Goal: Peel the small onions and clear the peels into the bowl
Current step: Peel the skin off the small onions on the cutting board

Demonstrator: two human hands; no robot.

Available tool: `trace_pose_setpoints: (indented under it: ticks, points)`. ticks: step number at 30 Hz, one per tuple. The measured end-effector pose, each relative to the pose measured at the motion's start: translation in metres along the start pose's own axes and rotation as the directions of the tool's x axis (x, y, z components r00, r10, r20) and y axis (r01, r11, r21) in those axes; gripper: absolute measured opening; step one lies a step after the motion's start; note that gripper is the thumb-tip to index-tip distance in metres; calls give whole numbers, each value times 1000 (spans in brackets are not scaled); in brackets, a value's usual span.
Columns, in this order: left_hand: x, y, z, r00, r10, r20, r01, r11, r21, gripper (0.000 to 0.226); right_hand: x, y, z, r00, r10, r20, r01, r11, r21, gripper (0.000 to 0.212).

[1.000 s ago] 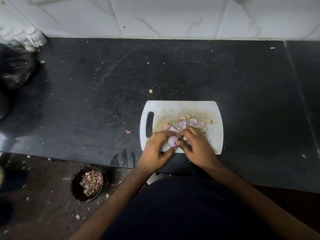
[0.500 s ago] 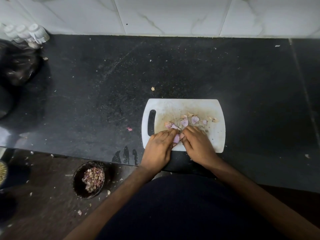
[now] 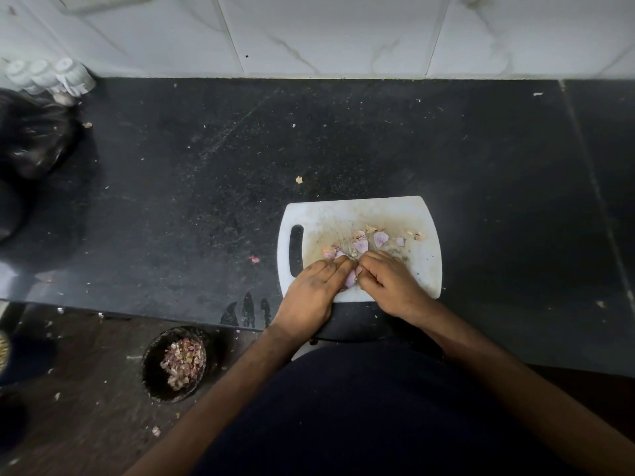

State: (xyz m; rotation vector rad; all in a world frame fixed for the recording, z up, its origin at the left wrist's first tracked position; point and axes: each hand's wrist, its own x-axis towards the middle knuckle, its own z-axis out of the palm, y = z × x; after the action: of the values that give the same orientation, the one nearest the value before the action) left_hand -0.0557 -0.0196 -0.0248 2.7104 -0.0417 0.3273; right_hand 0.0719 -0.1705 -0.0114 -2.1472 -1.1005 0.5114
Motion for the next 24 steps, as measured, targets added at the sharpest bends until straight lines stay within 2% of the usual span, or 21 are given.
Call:
trace_pose_setpoints:
  ticks: [8,12,16,18,24]
  points:
    - [5,-8,-2,997,64,51,-66,997,28,46,-2,1,-7,999,-32,23,31,998,56,22]
    - [6,-9,-5,997,11,78,-8,999,-46,45,-8,-1,-9,998,-57,-22,58,995,82,29]
    - [7,-1,-7,996,-52,77,62,990,-127,47,-15,2,-10,994,-60,-86,65,996,65,8]
    - [7,1,-7,994,-81,68,91,983,-159,48,-18,4,-9,993,-84,-86,88,995,44,18]
    - [17,8,1,986,-143,89,147,988,-47,57,-28,9,-6,971,-143,-194,133,989,-66,12]
